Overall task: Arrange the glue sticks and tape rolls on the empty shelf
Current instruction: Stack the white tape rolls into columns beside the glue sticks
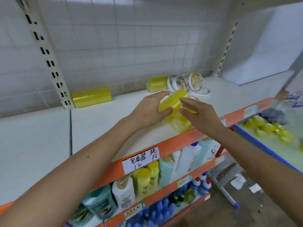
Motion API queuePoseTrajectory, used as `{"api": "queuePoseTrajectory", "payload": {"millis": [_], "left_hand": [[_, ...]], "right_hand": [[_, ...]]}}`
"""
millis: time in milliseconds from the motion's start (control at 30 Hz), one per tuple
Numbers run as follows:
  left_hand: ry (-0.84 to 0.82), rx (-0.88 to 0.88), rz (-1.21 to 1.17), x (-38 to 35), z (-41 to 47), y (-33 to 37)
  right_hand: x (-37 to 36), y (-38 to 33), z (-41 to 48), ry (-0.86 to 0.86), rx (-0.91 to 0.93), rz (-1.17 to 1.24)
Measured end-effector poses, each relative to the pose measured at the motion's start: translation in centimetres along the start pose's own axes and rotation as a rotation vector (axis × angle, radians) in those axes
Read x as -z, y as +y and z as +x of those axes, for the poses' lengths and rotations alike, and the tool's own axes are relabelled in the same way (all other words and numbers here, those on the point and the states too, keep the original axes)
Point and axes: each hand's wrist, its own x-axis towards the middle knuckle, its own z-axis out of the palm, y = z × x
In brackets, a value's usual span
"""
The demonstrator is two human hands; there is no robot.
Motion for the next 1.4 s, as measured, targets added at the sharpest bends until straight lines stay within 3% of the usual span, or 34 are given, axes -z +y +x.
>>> {"api": "queuePoseTrajectory", "payload": {"millis": [367,567,767,967,1067,1133,1267,1400], "left_hand": [[-0.015,-0.060,-0.041,-6.1,16.4,0.0],[-0.128,-0.045,0.146,-9.3,21.8,0.3],[-0.228,-0.069,0.573,-11.9,25.2,0.5],[-0.239,0.047,0.868,-13.5,26.5,1.2],[-0.179,0.133,0.889,-14.4,26.1,1.9],[-0.083,0.086,0.862,-14.7,26.0,2.2],[-0.119,0.097,0.877,-14.6,26.0,1.5],[-0.088,-0.001,0.826,-14.4,25.5,1.4]], "right_hand": [[7.4,9.0,11.6,0.012,-0.026,-0.177],[9.1,14.1,16.1,-0.107,-0.058,-0.189],[10.3,19.8,20.1,-0.391,0.140,-0.386],[10.7,22.4,22.6,-0.496,0.371,-0.330],[10.9,23.1,23.0,-0.481,0.415,-0.267],[11.0,23.5,23.1,-0.488,0.440,-0.254],[11.1,24.1,23.4,-0.484,0.472,-0.268],[11.4,24.1,23.3,-0.433,0.519,-0.244]]}}
